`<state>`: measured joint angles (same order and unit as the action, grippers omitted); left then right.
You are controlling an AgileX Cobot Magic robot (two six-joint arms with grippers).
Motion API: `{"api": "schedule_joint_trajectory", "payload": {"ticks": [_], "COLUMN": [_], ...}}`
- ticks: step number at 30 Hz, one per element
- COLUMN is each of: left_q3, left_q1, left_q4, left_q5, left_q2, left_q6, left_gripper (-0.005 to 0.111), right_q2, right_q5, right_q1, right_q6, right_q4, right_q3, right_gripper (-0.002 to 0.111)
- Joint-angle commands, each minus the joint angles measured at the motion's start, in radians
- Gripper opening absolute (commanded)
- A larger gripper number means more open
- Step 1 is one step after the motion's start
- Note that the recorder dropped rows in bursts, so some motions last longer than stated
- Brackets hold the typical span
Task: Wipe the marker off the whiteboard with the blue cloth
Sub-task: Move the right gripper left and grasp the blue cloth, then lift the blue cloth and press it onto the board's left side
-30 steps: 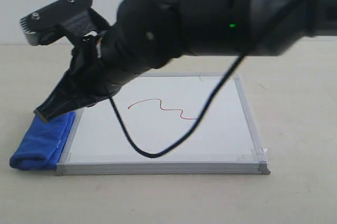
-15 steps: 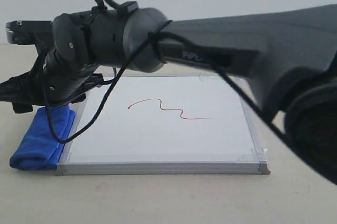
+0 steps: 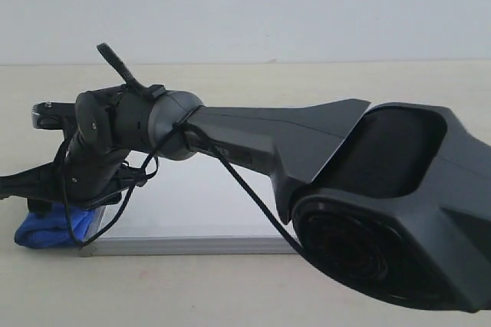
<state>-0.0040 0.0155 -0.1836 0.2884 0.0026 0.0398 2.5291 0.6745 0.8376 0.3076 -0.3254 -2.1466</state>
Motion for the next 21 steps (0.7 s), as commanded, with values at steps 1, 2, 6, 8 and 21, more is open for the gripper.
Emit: {"api": "schedule_joint_trajectory", "payload": {"ticks": [1,2,6,8,21], "left_q3": [0.004,0.004,0.004,0.004,0.004], "left_q1": [0.003,0.003,0.003,0.003,0.003], "left_q4": [0.003,0.003,0.003,0.003,0.003], "left_q5": [0.001,0.001,0.001,0.001,0.001], "left_q2": [-0.003,-0.003,-0.003,-0.003,-0.003], "left_q6": [0.006,0.006,0.006,0.006,0.006], "left_gripper": [0.004,0.004,0.004,0.004,0.004], "right_q2": [0.045,0.052,0.052,0.052,0.035], "right_q5": [0.019,0.024,0.035,0.038,0.209], "right_q1": [0.002,0.002,0.002,0.002,-0.002], "right_q6": [0.000,0.000,-0.013,-0.035,-0.125], "right_q4": [-0.027,-0.027,-0.030,-0.030,0.125], "right_q3": [-0.001,-0.001,-0.001,-0.002,-0.306], "right_gripper": [0.047,0.039,0.010,-0.001,0.000]}}
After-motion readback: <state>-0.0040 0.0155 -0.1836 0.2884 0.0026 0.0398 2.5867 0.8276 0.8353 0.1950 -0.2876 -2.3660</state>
